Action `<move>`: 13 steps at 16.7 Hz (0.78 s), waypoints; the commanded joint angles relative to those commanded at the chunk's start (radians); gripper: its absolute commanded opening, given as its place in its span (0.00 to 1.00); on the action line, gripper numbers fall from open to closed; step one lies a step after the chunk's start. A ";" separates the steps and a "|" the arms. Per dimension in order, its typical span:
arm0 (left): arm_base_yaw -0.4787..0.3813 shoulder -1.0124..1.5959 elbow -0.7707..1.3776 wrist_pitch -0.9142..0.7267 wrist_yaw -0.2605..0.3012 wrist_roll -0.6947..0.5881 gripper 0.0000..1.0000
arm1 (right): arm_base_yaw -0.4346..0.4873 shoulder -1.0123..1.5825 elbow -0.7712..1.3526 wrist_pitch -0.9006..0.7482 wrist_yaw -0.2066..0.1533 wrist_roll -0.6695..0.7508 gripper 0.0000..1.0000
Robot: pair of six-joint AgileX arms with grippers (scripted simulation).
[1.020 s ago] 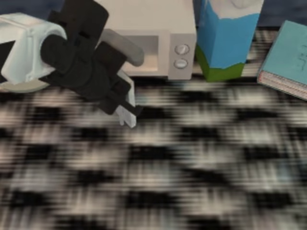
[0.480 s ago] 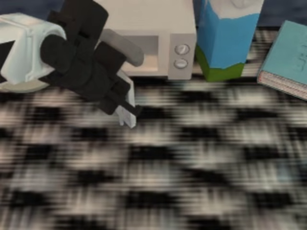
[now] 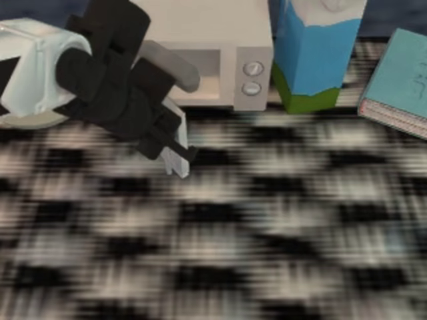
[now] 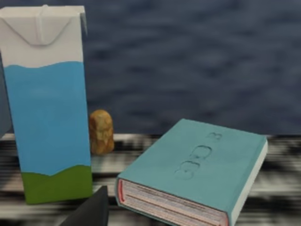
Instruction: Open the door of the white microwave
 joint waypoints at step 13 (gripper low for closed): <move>0.079 -0.044 -0.037 -0.036 0.093 0.187 0.00 | 0.000 0.000 0.000 0.000 0.000 0.000 1.00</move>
